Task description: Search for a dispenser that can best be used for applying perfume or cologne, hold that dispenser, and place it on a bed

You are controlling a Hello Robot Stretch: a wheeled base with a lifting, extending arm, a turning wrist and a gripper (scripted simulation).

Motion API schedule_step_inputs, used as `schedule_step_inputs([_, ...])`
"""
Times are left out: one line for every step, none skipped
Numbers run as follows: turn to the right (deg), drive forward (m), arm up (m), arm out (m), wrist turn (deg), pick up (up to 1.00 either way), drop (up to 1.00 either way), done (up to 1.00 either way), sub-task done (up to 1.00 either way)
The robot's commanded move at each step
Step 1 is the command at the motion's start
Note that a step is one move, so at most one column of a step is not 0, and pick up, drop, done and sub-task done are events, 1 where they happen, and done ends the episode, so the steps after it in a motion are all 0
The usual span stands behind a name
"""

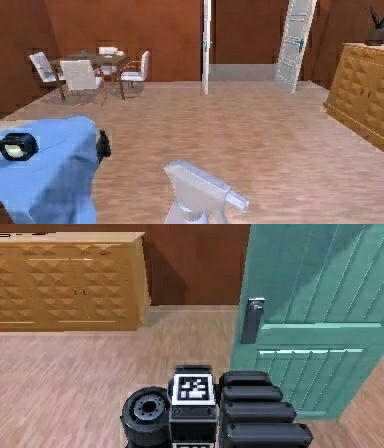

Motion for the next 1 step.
schedule_step_inputs([0.0, 0.65, 0.00, 0.00, 0.0, 0.00, 0.00, 0.00, 0.00])
